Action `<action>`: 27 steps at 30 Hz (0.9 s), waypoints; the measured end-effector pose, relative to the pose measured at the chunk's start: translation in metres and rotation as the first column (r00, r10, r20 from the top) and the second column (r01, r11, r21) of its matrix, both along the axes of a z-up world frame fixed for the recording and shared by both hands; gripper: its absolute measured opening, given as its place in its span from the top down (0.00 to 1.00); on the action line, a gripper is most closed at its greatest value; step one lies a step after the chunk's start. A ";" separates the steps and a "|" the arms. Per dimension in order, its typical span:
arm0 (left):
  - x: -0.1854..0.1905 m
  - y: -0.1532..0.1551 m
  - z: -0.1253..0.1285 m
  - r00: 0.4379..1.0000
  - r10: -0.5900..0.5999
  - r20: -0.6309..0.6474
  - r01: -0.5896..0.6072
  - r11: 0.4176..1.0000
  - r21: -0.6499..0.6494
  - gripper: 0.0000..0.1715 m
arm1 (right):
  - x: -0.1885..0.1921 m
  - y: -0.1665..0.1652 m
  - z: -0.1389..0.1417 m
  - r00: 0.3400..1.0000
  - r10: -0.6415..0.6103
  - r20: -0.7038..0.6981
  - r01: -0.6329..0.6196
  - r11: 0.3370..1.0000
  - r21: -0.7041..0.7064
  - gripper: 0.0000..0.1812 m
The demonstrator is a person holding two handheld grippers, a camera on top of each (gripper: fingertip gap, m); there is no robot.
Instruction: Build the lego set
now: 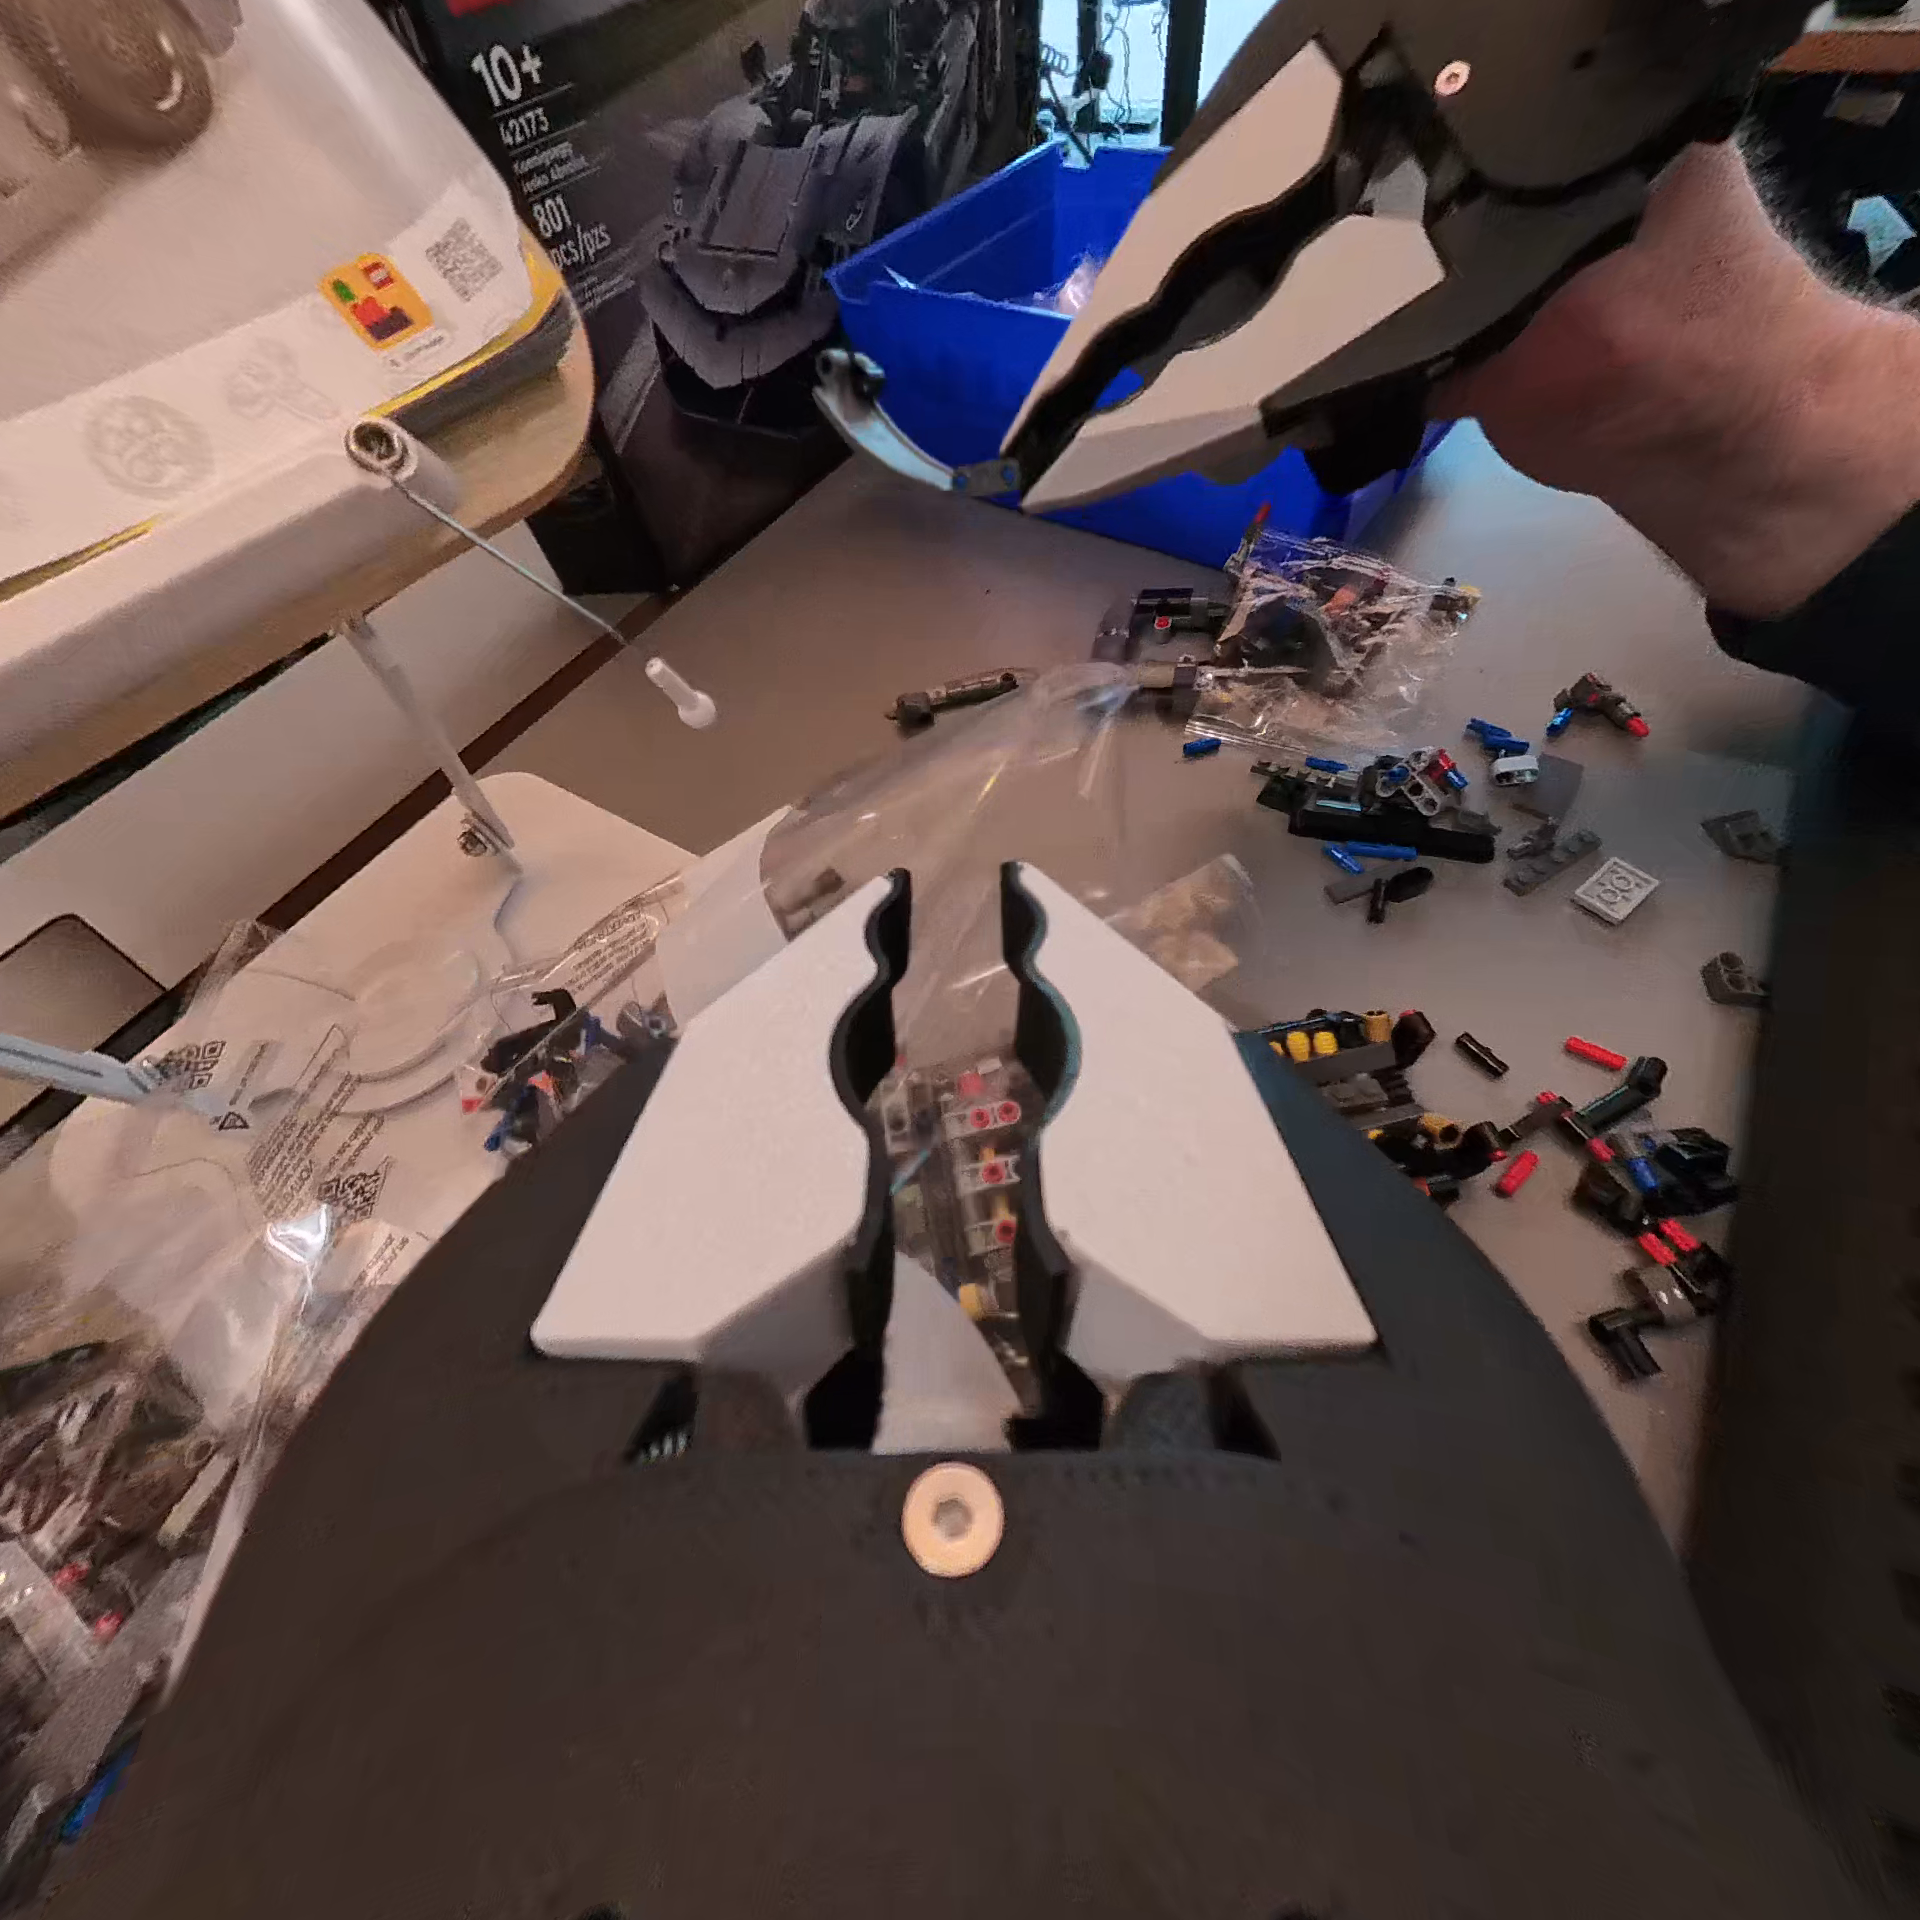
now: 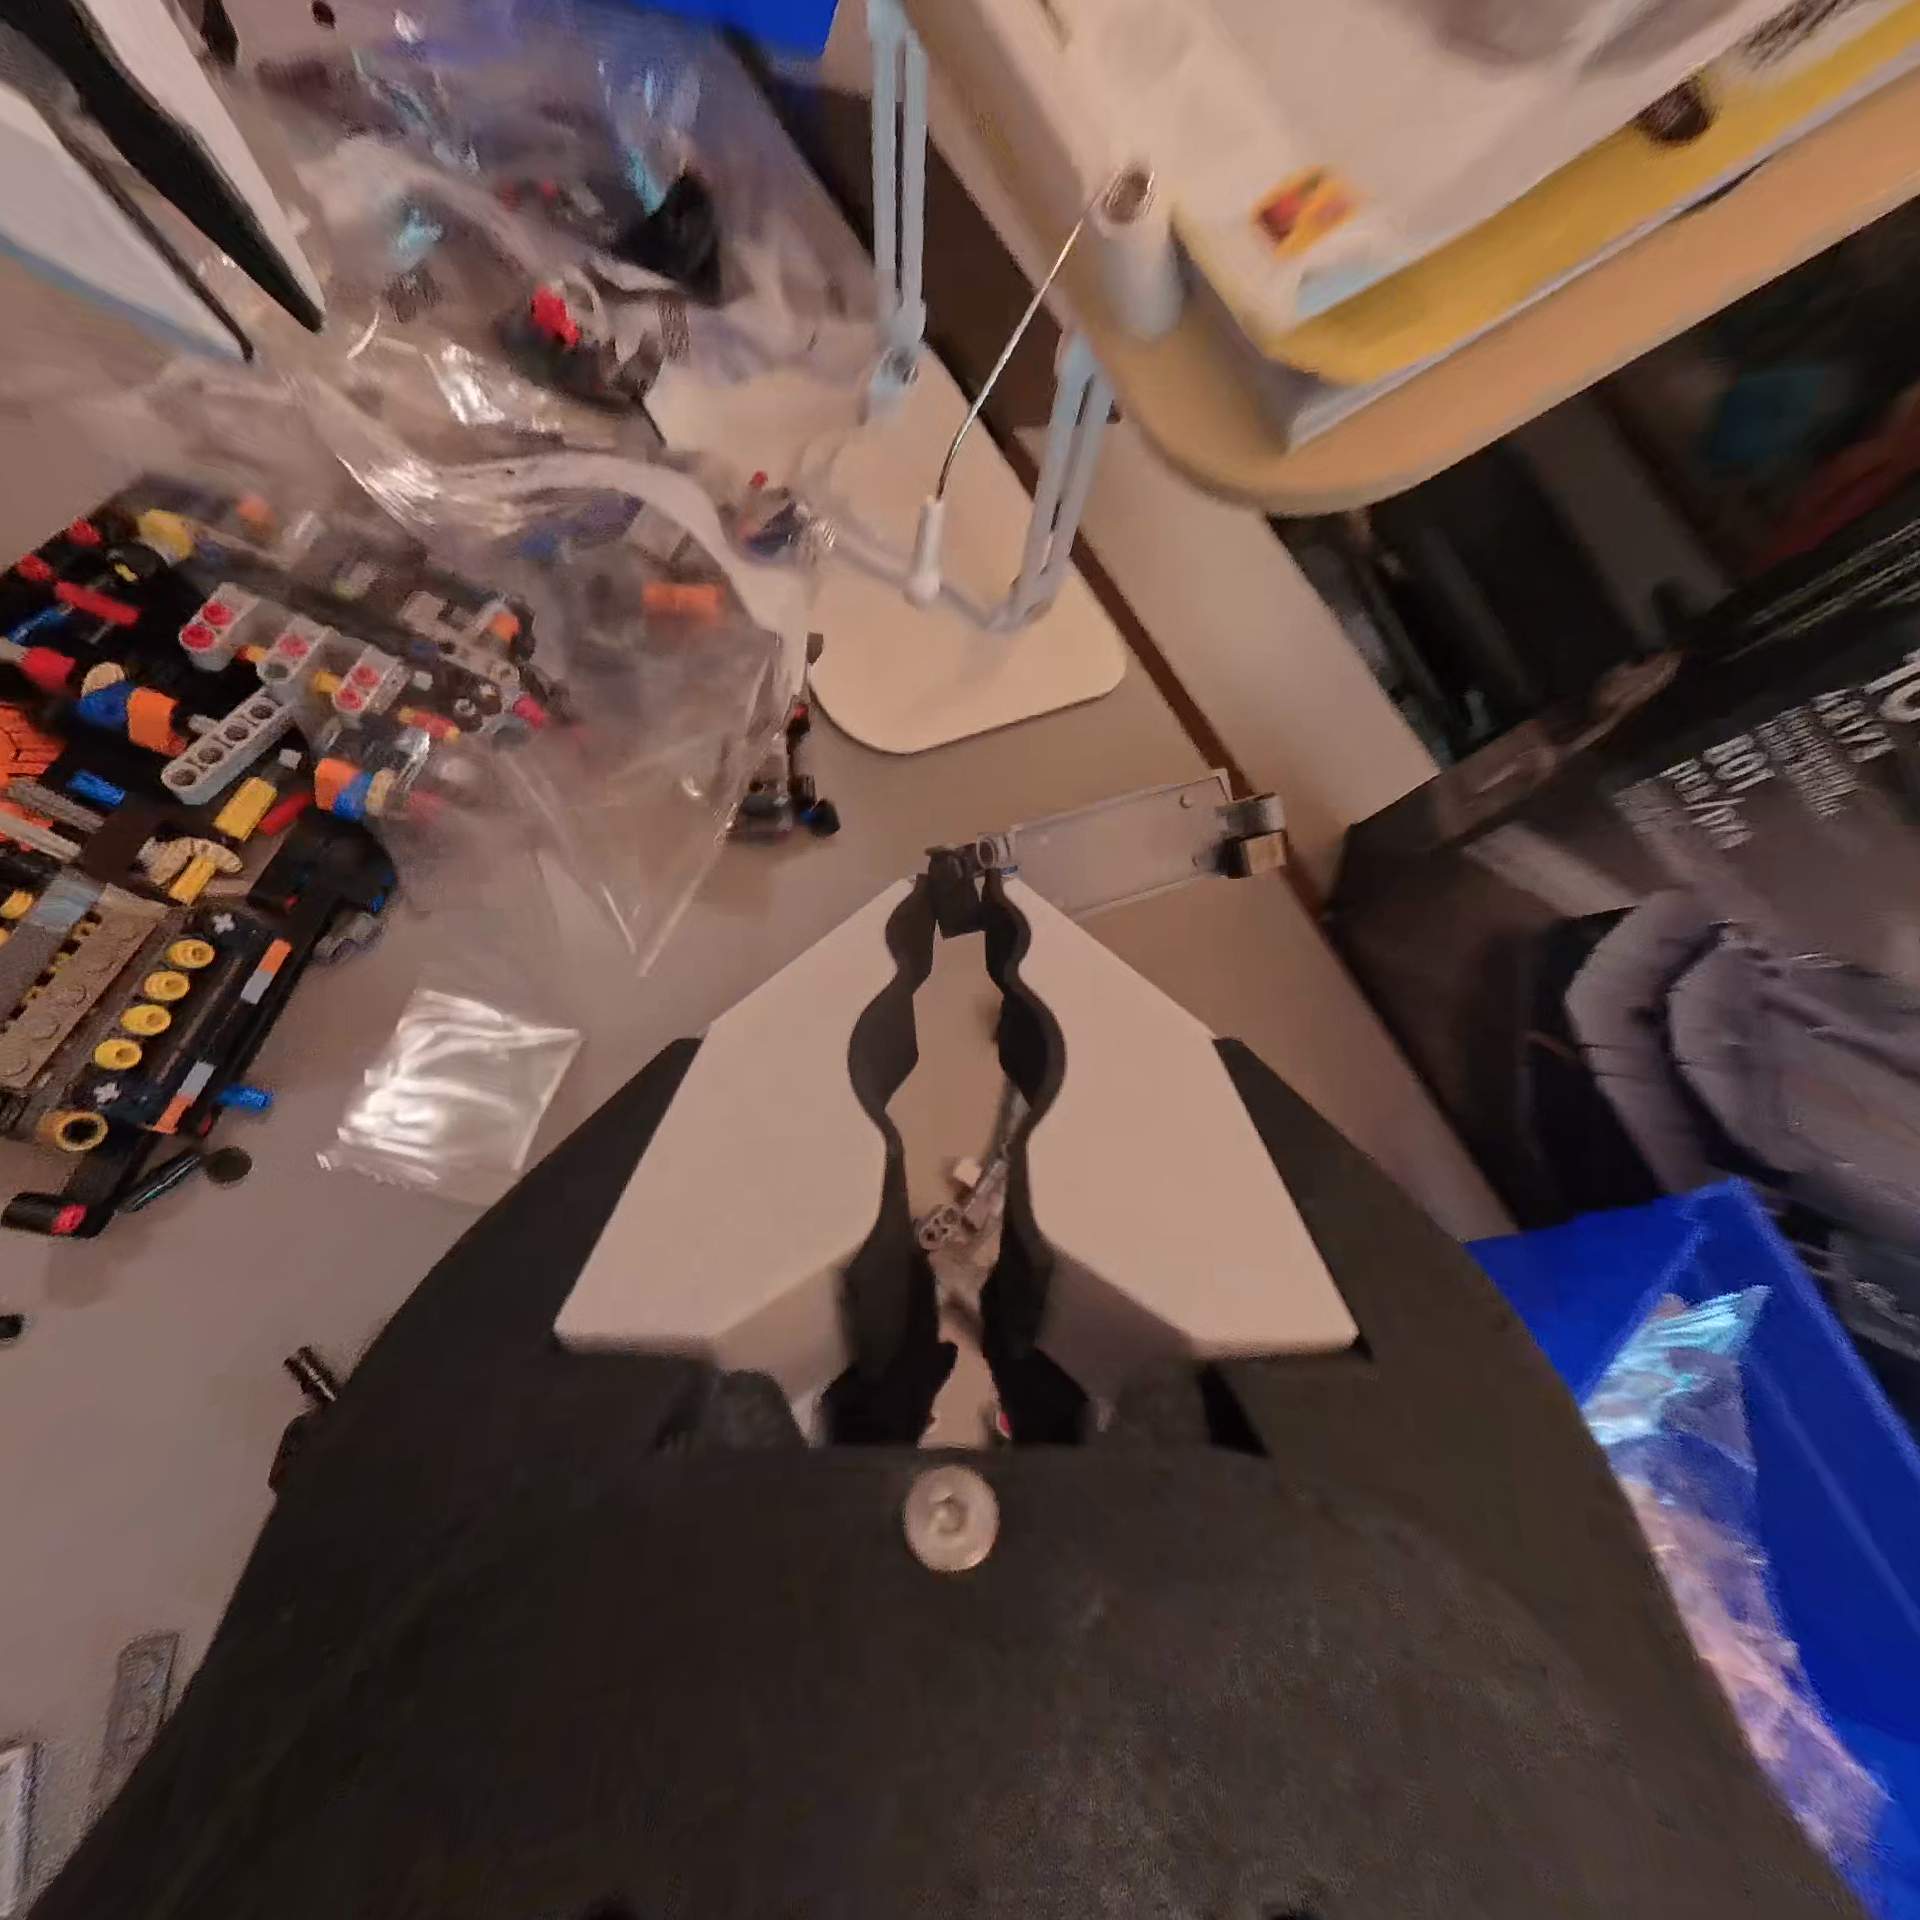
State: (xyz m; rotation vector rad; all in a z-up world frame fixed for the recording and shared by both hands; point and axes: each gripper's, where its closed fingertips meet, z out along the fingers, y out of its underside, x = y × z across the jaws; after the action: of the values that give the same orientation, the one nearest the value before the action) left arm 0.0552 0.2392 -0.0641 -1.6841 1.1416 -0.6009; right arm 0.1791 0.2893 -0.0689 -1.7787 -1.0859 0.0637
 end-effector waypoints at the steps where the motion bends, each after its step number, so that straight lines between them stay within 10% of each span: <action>1: 0.001 0.000 0.003 1.000 0.003 0.005 -0.004 1.000 0.014 0.90 | -0.001 -0.001 0.005 1.000 0.001 0.001 -0.001 1.000 0.031 0.97; 17: 0.010 -0.007 0.045 0.894 -0.064 0.444 0.151 0.975 -0.164 0.79 | -0.105 -0.091 0.034 0.896 0.358 0.265 -0.434 0.832 0.345 0.96; 22: 0.006 -0.011 0.049 0.857 -0.095 0.506 0.215 0.959 -0.183 1.00 | -0.127 -0.107 0.016 0.843 0.391 0.369 -0.511 0.798 0.321 0.96; 27: 0.004 -0.013 0.057 0.850 -0.107 0.516 0.214 0.965 -0.152 0.99 | -0.120 -0.110 0.040 0.877 0.457 0.147 -0.480 0.819 0.314 0.86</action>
State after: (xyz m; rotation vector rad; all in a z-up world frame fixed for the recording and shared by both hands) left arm 0.0592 0.2259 -0.0066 -1.4733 0.8583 -1.2257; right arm 0.0588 0.1798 -0.0289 -1.1776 -1.4698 0.1102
